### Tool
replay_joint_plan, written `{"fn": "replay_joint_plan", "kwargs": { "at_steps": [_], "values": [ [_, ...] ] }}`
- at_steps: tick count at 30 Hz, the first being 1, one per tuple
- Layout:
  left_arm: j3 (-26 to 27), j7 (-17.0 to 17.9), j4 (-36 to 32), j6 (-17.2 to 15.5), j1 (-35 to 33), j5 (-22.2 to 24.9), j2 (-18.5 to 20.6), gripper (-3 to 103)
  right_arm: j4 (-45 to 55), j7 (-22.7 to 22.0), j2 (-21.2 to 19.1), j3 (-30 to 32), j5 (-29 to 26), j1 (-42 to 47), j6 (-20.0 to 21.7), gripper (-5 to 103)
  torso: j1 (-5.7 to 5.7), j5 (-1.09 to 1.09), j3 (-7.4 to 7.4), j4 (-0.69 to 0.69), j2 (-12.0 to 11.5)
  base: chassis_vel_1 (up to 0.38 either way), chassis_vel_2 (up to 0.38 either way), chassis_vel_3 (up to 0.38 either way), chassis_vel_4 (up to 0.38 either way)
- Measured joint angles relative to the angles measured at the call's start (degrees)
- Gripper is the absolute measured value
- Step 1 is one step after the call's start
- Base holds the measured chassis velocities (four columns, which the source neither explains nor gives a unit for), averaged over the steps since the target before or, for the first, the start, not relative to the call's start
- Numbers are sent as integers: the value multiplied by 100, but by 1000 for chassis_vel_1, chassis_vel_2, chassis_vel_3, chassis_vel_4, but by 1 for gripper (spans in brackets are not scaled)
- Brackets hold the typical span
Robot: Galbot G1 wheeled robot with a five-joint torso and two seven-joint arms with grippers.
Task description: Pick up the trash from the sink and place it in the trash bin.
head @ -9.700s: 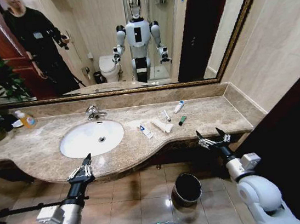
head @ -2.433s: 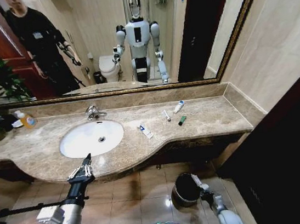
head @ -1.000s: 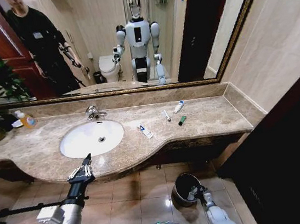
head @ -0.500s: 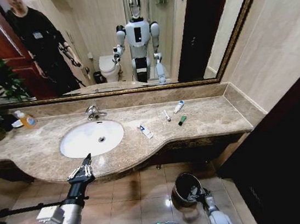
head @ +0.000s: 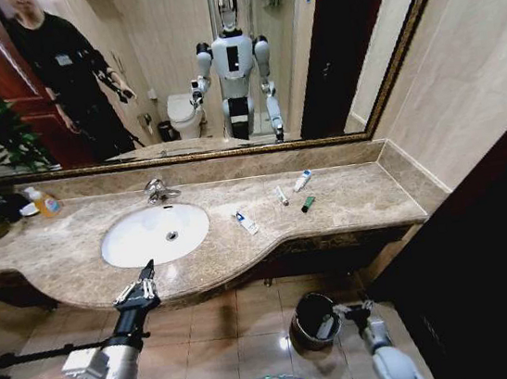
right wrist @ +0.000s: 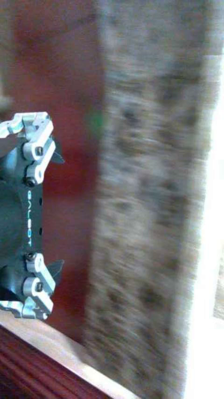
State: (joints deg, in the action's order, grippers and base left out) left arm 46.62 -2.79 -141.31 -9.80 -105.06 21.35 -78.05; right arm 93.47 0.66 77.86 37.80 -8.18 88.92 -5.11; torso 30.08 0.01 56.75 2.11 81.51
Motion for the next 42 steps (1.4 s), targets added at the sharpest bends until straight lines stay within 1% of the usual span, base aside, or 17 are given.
{"fn": "replay_joint_plan", "kwargs": {
  "at_steps": [3,4,8,9,13,16,21,23,24,27,29,32,34,36,38,40,42],
  "values": [
    [0,-1,0,0,0,0,0,0,1168,-404,-214,113,-468,365,324,100,0,-1,0,0,0,0,0,0,0],
    [0,-1,0,0,0,0,0,0,1168,-404,-214,113,-468,365,324,100,0,-1,0,0,0,0,0,0,0],
    [0,0,0,0,0,0,0,0,2147,-959,-278,129,-760,391,652,100,0,-1,0,-1,0,0,0,0,0],
    [0,0,0,0,0,0,0,0,2147,-959,-278,129,-760,391,652,100,0,-1,0,-1,0,0,0,0,0],
    [0,0,0,0,0,0,0,0,2566,-1191,-336,-49,-712,108,920,100,0,-1,0,0,0,0,0,0,0],
    [0,0,0,0,0,0,0,0,2762,-1289,-529,-334,-715,-350,1303,100,0,-1,0,0,0,0,0,0,0],
    [0,-1,0,0,0,0,0,0,2466,-1286,-799,-609,-748,-982,1444,100,0,0,1,0,0,0,0,0,0],
    [0,0,0,0,0,0,0,0,2229,-1286,-967,-755,-896,-1417,1553,100,0,-1,1,0,0,0,0,0,0],
    [0,0,0,0,0,0,0,0,2229,-1286,-967,-755,-896,-1417,1553,100,0,-1,1,0,0,0,0,0,0],
    [0,-1,0,0,0,0,0,0,1860,-1313,-1103,-1039,-1147,-2125,1769,100,1,-1,1,0,0,0,0,0,0],
    [0,-3,0,0,0,0,0,0,1775,-1346,-1112,-1125,-1186,-2286,1818,100,1,-1,1,0,0,0,0,0,0],
    [0,-1,0,0,0,0,0,0,1405,-1605,-1101,-1624,-1378,-2856,2042,100,1,-2,1,0,0,0,0,0,0],
    [0,0,0,0,0,0,0,0,1366,-1625,-1096,-1670,-1393,-2901,2058,100,1,-2,1,0,0,0,0,0,0],
    [0,0,0,0,0,0,0,0,987,-1825,-1038,-2063,-1508,-3313,2304,100,1,-1,1,1,0,0,0,0,0],
    [0,-1,0,0,0,0,0,0,898,-1887,-1027,-2147,-1552,-3408,2387,100,1,-2,1,1,0,0,0,0,0],
    [0,0,0,0,0,0,0,0,686,-1988,-997,-2328,-1655,-3614,2658,100,1,-1,1,1,0,0,0,0,0],
    [0,0,0,0,0,0,0,0,642,-1997,-992,-2357,-1663,-3653,2706,100,1,-2,1,0,0,0,0,0,0]
  ]
}}
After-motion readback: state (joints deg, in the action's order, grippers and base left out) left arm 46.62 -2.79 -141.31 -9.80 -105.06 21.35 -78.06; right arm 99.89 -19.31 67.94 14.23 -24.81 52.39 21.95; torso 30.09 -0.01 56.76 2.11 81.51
